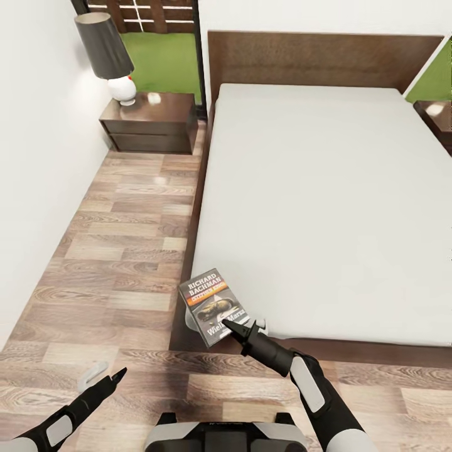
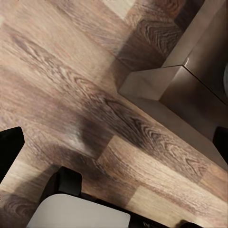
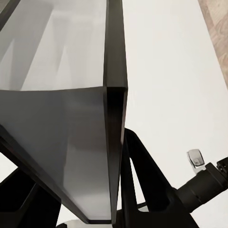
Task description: In the bedroom, move the book from the bed onto either nightstand, and place the two sandals side by side next to the bed.
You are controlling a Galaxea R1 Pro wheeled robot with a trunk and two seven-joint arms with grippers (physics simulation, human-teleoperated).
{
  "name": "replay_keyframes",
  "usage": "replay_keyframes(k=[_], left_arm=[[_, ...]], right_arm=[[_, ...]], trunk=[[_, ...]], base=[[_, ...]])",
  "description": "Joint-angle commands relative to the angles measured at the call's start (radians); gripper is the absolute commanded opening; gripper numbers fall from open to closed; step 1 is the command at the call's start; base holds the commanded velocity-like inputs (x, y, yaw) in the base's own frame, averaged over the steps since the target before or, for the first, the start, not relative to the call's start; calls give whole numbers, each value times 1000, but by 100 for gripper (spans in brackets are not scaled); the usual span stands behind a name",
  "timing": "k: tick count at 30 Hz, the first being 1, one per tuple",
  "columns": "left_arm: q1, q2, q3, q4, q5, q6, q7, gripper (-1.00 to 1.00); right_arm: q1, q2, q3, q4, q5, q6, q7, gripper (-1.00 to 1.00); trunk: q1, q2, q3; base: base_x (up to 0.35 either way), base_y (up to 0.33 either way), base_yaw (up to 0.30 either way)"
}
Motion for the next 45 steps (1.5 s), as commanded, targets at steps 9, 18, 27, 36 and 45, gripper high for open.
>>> replay_keyframes(k=[9,18,27,36,45], left_arm=[[-1,0,-9,1,5,-5,-3,100],[-1,1,-9,1,5,-5,-4,100],[-1,0,-9,1,5,-5,-3,100],[-1,0,-8,1,6,-7,1,100],[26,1,-9,1,4,-7,202,100]], right_arm=[[0,0,0,1,-4,4,0,-100],[0,0,0,1,-4,4,-1,-100],[0,0,0,0,-4,4,0,-100],[0,-1,0,0,-4,3,-1,-100],[0,0,0,1,-4,3,-2,-100]], trunk=[[-34,63,39],[-54,98,57],[-54,98,63],[-54,98,78],[-54,98,92]], base=[[0,0,-72],[0,0,-6],[0,0,0],[0,0,0],[0,0,0]])
